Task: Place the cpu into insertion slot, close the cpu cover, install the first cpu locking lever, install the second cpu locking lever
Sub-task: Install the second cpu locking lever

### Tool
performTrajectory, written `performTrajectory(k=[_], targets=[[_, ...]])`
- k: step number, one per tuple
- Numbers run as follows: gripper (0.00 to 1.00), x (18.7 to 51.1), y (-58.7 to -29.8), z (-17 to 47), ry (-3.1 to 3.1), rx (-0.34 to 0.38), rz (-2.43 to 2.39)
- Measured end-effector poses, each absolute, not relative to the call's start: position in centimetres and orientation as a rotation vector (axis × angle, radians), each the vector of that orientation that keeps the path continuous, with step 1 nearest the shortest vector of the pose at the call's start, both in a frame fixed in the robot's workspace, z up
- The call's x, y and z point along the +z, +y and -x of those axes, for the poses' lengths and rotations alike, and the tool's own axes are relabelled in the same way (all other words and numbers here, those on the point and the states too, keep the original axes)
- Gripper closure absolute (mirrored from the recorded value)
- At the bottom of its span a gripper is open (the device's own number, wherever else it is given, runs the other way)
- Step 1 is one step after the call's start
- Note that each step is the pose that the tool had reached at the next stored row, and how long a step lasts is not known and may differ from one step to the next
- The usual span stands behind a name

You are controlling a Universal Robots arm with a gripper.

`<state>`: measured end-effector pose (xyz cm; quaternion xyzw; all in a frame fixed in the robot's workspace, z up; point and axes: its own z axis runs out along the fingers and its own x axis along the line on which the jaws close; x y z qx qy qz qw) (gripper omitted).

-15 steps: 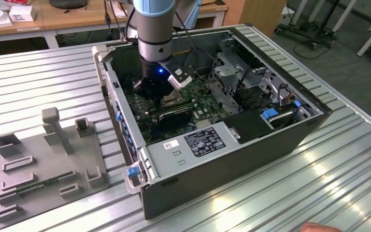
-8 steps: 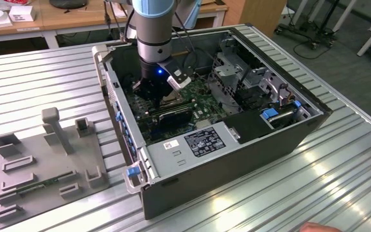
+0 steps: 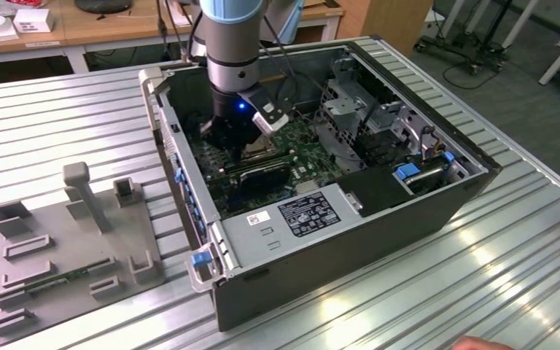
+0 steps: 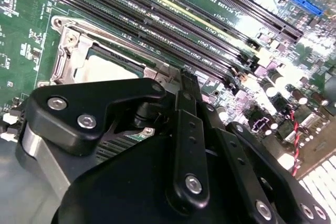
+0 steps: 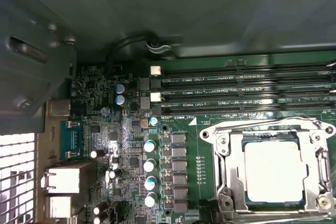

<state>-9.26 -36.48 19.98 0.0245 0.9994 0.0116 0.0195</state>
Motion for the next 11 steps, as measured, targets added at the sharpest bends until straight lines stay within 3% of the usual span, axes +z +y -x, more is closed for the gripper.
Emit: performTrajectory(k=[11], targets=[[0.89, 21.6, -36.5, 9.3, 3.102, 0.036, -0.076]])
